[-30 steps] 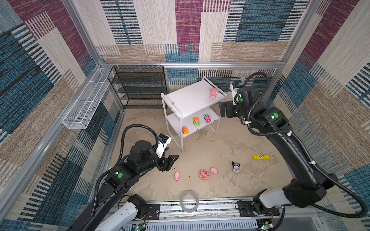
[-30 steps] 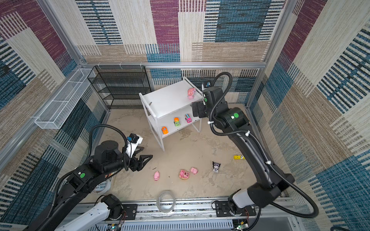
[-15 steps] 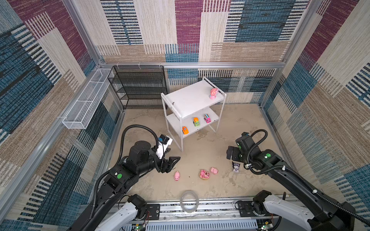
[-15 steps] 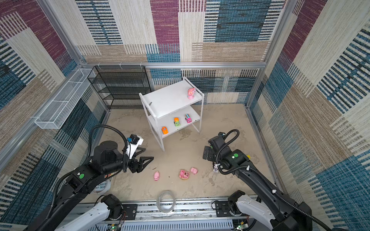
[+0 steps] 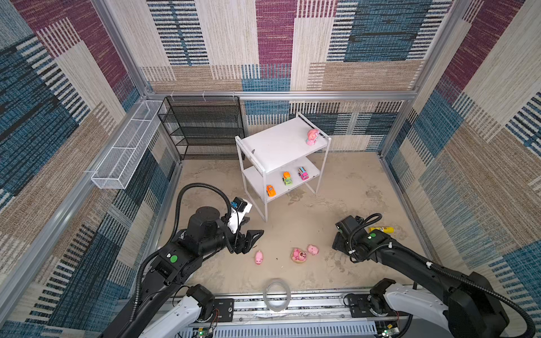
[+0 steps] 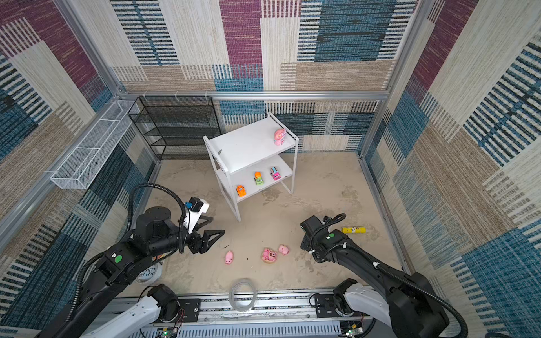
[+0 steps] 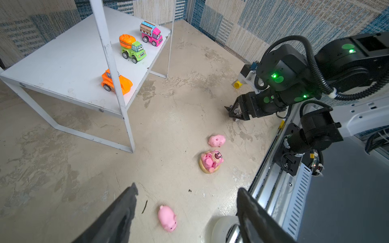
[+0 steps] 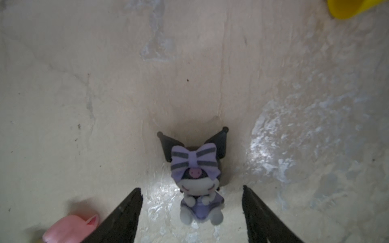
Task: Place and organize the plastic toys onto the shelf
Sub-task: 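Close the right gripper on the purple-bow figure and lift it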
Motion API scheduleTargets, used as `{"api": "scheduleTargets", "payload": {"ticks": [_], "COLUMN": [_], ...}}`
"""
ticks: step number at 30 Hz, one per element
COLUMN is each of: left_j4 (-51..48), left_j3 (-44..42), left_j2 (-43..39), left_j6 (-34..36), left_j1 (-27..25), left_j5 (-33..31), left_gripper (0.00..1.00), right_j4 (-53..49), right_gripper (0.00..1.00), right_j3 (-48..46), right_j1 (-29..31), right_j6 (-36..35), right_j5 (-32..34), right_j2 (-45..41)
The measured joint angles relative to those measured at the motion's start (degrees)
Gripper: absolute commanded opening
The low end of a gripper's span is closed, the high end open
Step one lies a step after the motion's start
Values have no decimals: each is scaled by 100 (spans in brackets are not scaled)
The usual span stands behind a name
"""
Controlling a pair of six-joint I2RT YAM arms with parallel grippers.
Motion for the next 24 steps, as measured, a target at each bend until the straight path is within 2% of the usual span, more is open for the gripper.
{"api": "scheduleTargets", "payload": {"ticks": [6,11,17,21,23,24], "left_j4": [0,0,-2,-4,-2,-2], "left_j3": [-4,-4,0,116,203,254], "left_j2": [15,94,118,267,352,391], "left_j6": [0,0,-4,-17,-26,-46], "left_j1": [0,0,0,0,2,2], "left_j5": [-2,4,22,140,210,284], "left_gripper": [76,76,76,76,83,83], "right_j4": [181,367,577,852,1064,1193], "right_gripper": [56,52,40,37,37,36], "right_j3": [-61,-129,-164,-249,-317,-332], "right_j1": [0,0,46,122,219,295], "right_j6": [24,-92,-278,-490,-717,-866], "right_j5": [87,105,109,57,-15,-66], "right_j2": [111,348,498,216,-31,-162]}}
